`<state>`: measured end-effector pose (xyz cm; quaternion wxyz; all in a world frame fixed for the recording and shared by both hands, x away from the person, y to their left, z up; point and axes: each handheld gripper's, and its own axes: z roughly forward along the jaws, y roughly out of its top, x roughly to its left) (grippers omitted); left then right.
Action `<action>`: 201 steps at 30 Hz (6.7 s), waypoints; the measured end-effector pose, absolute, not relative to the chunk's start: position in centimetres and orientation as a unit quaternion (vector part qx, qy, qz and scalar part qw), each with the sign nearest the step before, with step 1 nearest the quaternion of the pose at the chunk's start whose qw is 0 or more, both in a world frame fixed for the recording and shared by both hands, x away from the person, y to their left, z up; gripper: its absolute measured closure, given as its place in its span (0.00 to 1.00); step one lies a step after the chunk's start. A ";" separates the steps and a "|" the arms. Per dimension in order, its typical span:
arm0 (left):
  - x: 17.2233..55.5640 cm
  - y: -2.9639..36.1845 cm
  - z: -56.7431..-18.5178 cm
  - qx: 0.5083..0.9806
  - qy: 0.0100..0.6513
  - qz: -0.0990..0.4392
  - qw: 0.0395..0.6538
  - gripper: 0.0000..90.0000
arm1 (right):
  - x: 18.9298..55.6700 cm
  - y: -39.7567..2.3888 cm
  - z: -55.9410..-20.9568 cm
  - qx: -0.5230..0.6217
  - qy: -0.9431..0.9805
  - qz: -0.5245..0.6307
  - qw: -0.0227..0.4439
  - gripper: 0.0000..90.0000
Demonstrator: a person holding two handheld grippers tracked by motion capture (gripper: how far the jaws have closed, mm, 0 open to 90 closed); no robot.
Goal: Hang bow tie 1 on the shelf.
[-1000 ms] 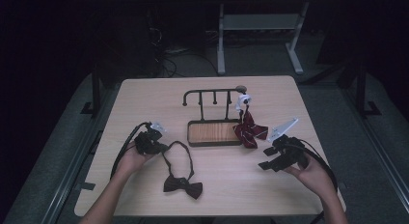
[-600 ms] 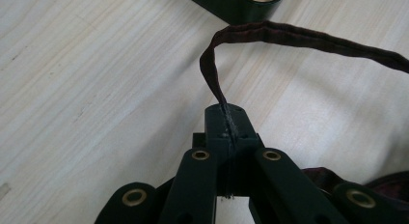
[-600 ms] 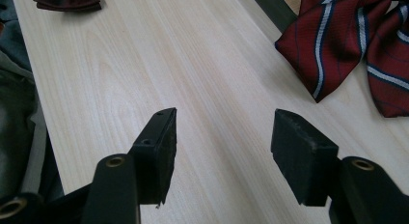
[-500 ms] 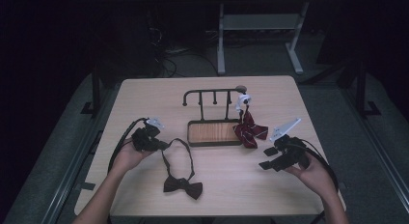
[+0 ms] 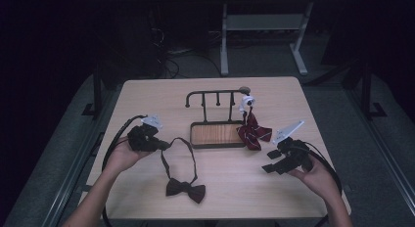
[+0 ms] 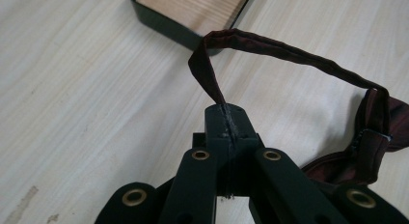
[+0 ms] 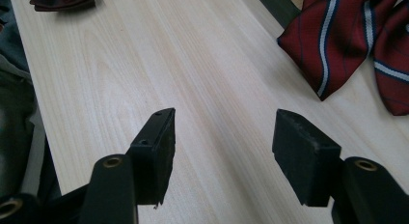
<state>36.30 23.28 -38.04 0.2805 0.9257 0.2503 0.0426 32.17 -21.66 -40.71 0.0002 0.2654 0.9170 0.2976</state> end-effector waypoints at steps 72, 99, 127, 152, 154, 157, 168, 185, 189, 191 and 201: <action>37.2 21.5 -26.9 0.937 0.176 0.059 0.297 1.00 | 32.4 -22.7 -40.2 0.289 0.905 0.311 0.009 0.40; 38.6 19.9 -24.5 0.944 0.159 0.067 0.282 1.00 | 32.3 -23.0 -40.0 0.286 0.906 0.310 0.014 0.40; 42.1 18.6 -23.5 0.951 0.161 0.047 0.259 1.00 | 32.3 -23.4 -39.9 0.285 0.906 0.313 0.010 0.39; 45.0 18.2 -24.9 0.957 0.185 0.048 0.216 1.00 | 32.3 -23.6 -39.9 0.288 0.904 0.315 0.010 0.39; 45.1 18.2 -25.0 0.957 0.191 0.048 0.213 1.00 | 32.3 -23.6 -39.9 0.288 0.904 0.316 0.010 0.39; 45.3 18.1 -25.1 0.958 0.190 0.050 0.209 1.00 | 32.3 -23.7 -39.9 0.288 0.904 0.317 0.011 0.39; 45.5 17.8 -25.6 0.958 0.198 0.063 0.195 0.90 | 32.3 -23.7 -39.8 0.291 0.903 0.315 0.010 0.39; 44.6 18.6 -25.9 0.959 0.195 0.065 0.196 0.78 | 32.3 -23.8 -40.0 0.293 0.903 0.314 0.012 0.39; 44.2 18.9 -25.9 0.957 0.196 0.063 0.204 0.77 | 32.3 -23.7 -40.0 0.294 0.903 0.313 0.011 0.39; 44.0 19.0 -26.0 0.959 0.193 0.061 0.200 0.75 | 32.3 -23.8 -40.0 0.295 0.903 0.313 0.012 0.39; 43.3 19.8 -27.0 0.958 0.192 0.048 0.208 0.71 | 32.5 -23.6 -40.1 0.296 0.903 0.312 0.012 0.39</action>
